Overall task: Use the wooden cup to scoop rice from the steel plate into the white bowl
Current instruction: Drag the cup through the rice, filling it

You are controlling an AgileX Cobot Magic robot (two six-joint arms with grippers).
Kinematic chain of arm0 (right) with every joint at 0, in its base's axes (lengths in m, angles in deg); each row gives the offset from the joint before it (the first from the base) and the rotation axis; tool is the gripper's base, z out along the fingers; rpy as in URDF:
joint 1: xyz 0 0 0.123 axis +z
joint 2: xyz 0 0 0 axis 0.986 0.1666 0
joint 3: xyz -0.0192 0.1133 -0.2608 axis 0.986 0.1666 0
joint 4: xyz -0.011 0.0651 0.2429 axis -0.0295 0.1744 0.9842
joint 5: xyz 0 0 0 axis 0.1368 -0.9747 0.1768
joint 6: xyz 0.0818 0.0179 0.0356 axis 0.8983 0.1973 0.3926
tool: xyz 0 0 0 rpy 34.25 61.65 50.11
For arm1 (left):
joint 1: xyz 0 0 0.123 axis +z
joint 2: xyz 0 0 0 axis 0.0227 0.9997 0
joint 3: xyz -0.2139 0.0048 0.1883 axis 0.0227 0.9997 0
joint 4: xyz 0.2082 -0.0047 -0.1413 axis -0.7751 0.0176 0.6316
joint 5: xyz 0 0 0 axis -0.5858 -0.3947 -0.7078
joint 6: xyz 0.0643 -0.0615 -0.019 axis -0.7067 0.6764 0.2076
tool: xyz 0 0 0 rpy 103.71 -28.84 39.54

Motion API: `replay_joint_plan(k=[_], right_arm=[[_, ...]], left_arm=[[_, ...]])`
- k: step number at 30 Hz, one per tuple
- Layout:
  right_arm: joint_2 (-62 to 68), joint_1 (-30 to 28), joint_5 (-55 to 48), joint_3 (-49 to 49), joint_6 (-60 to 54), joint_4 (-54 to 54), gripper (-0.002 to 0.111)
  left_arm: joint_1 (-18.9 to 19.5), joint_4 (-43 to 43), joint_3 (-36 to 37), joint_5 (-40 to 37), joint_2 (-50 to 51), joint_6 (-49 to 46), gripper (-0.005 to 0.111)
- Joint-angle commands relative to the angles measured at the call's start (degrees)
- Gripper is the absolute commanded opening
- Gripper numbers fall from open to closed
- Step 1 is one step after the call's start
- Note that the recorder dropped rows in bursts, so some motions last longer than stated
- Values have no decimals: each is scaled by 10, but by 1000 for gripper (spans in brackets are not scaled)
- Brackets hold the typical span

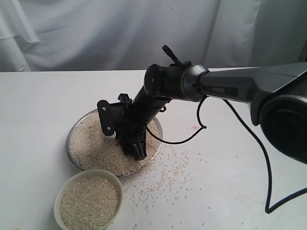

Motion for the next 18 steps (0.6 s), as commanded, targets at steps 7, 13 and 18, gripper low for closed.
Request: replay_joint_plan(k=[7,13,18], right_arm=[[9,-30,-32,4,-38,100,0],[0,-32,-27,4,-48,100,0],[-43,-28,2,4,-48,66,0]], left_arm=[[-1,0,3,4,-3,2,0],[-1,0,3,4,-3,2,0],[-1,0,3,4,-3,2,0]])
